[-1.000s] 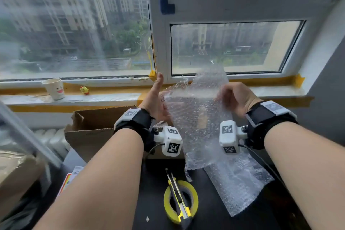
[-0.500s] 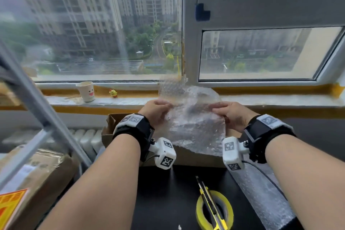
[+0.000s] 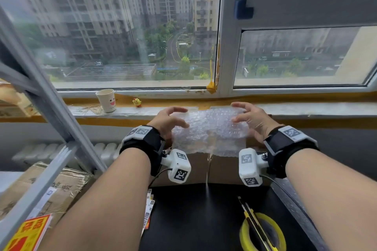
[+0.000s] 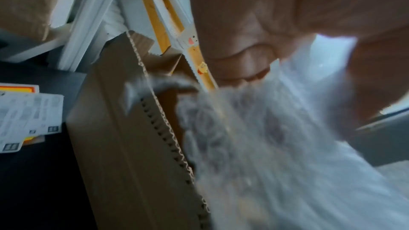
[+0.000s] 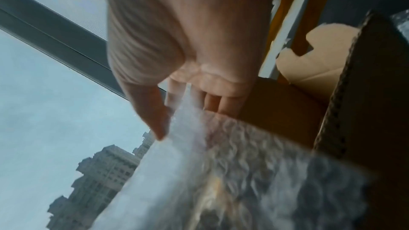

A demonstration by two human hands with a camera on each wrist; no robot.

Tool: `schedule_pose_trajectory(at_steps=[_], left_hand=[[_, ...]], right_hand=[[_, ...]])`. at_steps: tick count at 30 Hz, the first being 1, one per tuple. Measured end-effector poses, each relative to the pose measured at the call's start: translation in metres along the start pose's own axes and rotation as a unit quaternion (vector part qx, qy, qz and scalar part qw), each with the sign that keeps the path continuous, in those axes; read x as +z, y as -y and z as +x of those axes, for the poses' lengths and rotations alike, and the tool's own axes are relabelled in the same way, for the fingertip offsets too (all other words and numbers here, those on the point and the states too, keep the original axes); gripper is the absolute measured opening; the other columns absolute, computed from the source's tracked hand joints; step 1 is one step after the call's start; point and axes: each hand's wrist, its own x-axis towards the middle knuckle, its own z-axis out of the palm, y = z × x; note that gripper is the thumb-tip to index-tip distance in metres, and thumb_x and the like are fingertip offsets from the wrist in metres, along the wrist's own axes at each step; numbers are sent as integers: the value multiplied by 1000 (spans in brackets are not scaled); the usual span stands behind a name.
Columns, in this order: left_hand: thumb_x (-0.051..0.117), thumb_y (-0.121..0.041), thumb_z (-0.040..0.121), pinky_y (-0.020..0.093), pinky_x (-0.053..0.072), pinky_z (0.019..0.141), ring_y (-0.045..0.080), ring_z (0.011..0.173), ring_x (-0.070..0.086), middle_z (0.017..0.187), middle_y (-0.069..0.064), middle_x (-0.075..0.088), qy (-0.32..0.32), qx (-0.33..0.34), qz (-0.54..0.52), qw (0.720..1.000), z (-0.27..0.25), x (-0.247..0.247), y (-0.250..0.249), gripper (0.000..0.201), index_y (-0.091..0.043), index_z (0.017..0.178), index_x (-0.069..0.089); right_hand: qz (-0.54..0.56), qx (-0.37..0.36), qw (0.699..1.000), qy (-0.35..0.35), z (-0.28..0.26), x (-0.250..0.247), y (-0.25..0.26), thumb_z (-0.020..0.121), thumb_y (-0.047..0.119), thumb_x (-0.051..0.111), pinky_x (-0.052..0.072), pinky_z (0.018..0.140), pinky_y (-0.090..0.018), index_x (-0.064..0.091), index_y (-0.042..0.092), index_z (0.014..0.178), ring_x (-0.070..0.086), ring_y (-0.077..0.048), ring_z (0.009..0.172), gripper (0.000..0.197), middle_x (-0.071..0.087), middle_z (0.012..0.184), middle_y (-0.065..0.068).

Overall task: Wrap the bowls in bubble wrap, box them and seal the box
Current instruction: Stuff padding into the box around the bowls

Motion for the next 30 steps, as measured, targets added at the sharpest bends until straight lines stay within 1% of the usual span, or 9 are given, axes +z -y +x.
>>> schedule_pose_trajectory(at_steps=[2,5,8,12,17,24,26,28,30], left_hand=[[66,19,73,24,51,58,24,82,61,101,16,64,-22,30,-18,999,6,-3,2,61,-18,121,56],[67,17,75,23,54,50,17,67,70,92,14,68,-28,24,-115,993,5,-7,-2,42,-8,108,61],[72,-3,80,24,54,57,20,73,69,90,12,68,11,-3,-33,999,6,-15,1,12,-5,91,66],[65,-13,89,29,57,56,19,72,66,95,9,63,48,-49,22,997,9,-19,6,15,-8,100,57],[45,-5,99,24,54,47,13,48,59,82,14,60,43,-27,-64,997,13,-20,0,23,-12,119,56],[27,0,95,31,57,47,21,49,66,60,17,67,9,-20,-235,972,18,-26,-10,23,1,106,48],[36,-19,95,38,59,58,28,63,68,68,15,68,2,-29,-233,972,17,-27,-11,21,-4,95,50],[54,-47,90,41,59,71,32,84,70,100,18,68,22,-44,-195,979,20,-30,-11,39,-11,106,52],[69,-40,84,40,60,76,31,92,70,120,19,62,34,-24,-142,989,22,-29,-10,45,-14,116,53]], right_hand=[[32,22,999,9,0,6,-2,82,-12,62,43,70,-26,49,12,134,52,-18,96,59,53,111,-2],[58,100,991,63,-3,12,-2,81,1,70,50,59,-31,57,-3,124,64,-23,84,45,66,107,-15],[86,69,993,32,2,16,-5,84,-2,66,52,58,-31,66,-3,107,65,-22,77,22,67,93,-15],[110,41,993,19,8,21,-4,87,8,67,54,68,-36,66,6,111,65,-27,94,24,69,102,-12],[124,88,984,94,10,22,-7,96,3,52,58,54,-33,58,4,127,67,-24,76,32,67,109,-17],[234,152,955,100,8,19,2,93,4,39,52,46,-24,56,2,97,56,-18,52,17,64,67,-10],[234,137,954,130,8,20,7,88,15,36,50,54,-28,59,0,105,57,-22,61,33,66,78,-13],[199,130,957,167,9,21,10,87,32,40,49,68,-36,65,0,107,59,-27,74,45,66,93,-18],[130,125,967,181,11,25,13,90,39,51,49,81,-44,70,3,96,61,-31,82,42,65,101,-20]])
